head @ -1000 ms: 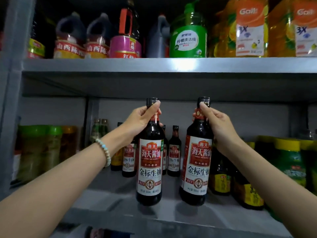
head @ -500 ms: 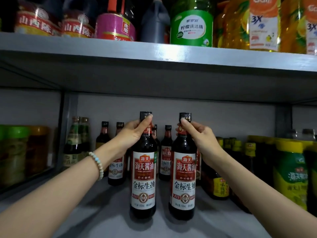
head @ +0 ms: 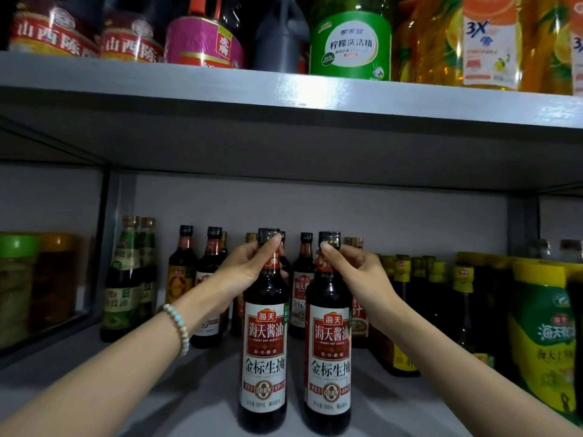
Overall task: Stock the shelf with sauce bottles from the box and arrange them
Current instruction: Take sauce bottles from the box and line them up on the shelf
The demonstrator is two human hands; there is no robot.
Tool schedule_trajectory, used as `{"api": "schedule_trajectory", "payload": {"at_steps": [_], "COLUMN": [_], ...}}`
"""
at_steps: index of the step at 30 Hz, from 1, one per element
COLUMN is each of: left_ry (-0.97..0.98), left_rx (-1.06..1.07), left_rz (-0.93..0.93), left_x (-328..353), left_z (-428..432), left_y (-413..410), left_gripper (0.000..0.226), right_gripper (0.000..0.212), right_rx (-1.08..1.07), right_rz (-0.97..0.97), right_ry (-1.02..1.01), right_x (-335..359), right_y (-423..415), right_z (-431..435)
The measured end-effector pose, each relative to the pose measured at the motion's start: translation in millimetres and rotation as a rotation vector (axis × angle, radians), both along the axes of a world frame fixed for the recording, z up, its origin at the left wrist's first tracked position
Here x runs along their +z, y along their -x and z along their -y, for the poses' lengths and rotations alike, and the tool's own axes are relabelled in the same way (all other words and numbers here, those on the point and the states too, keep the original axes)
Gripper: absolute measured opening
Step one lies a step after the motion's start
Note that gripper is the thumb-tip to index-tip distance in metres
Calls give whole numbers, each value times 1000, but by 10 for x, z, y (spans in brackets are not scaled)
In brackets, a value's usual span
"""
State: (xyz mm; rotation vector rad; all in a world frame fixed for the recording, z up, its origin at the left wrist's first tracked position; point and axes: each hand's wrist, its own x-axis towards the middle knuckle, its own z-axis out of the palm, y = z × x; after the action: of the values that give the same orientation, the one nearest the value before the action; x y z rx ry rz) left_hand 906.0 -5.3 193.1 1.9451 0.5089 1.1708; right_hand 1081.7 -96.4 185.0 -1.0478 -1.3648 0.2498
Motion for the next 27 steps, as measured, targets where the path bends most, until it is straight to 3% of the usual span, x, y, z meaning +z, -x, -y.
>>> {"api": "schedule_trajectory", "payload": {"at_steps": [9, 12, 14, 16, 19, 27], "left_ry": [-20, -13, -13, -20, -25, -53], "left_rx": [3, 22, 74, 95, 21, 19], "left_rz": [-52, -103, -251, -392, -516, -447], "left_x": [0, -17, -102, -264, -570, -966], "left_z": [24, 94, 153, 219, 279, 52], "left_y": [6, 70, 148, 256, 353, 305], "left_gripper": [50, 78, 101, 101, 102, 91], "right_gripper": [30, 21, 40, 79, 109, 78], "right_rx": [48, 50, 40, 36, 93, 52], "right_rz": [-33, 33, 115, 187, 230, 203], "right_ry": [39, 107, 224, 366, 552, 463], "right_x": [-15, -26, -99, -266, -602, -960], "right_y": [-22, -16, -37, -110, -161, -197], "right_z": [-6, 84, 222, 359, 470, 268]}}
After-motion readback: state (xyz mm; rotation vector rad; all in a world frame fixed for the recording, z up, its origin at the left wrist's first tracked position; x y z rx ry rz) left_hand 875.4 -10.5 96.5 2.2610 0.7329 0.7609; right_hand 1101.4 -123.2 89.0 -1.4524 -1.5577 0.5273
